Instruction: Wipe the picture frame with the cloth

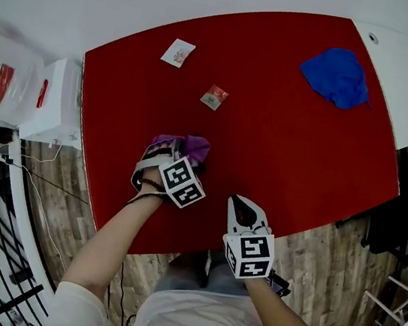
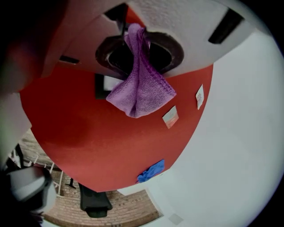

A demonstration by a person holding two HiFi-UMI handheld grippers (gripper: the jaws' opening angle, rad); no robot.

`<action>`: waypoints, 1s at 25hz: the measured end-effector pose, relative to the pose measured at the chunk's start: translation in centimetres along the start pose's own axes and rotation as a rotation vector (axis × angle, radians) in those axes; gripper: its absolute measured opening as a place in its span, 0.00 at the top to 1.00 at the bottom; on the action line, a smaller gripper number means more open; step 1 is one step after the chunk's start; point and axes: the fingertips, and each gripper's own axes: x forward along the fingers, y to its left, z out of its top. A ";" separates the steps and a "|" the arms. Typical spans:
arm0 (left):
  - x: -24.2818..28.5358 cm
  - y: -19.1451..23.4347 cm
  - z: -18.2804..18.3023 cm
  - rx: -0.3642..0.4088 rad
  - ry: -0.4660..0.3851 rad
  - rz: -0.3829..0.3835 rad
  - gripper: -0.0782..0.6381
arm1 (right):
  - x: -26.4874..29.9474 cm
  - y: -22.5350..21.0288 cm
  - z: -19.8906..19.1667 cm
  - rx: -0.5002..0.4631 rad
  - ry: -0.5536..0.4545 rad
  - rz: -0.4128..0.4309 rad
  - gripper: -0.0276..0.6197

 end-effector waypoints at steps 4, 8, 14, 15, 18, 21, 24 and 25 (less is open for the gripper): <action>-1.5 -3.7 -0.5 0.056 -0.018 -0.014 0.80 | 0.2 -0.2 0.3 -0.001 -0.005 0.001 0.95; -1.9 -4.7 -0.9 0.076 -0.016 -0.015 0.80 | 0.4 0.1 0.7 -0.005 -0.010 0.010 0.95; -1.3 1.2 0.2 -0.002 -0.010 0.031 0.80 | 0.2 0.3 0.3 -0.003 -0.005 0.010 0.95; -0.9 2.4 0.5 -0.014 -0.003 0.033 0.80 | 0.1 0.3 0.2 -0.001 -0.003 0.008 0.95; 0.3 4.6 1.2 -0.025 0.018 0.044 0.80 | -0.2 0.1 0.0 0.006 -0.002 -0.001 0.95; 1.3 4.7 1.3 -0.018 0.043 0.040 0.80 | -0.6 -0.5 -0.2 0.016 -0.005 -0.012 0.95; 1.6 3.3 1.6 0.002 0.045 0.033 0.80 | -0.8 -1.2 -0.5 0.023 -0.003 -0.022 0.95; 1.5 2.6 1.8 0.012 0.041 0.031 0.80 | -0.8 -1.4 -0.6 0.025 -0.002 -0.024 0.95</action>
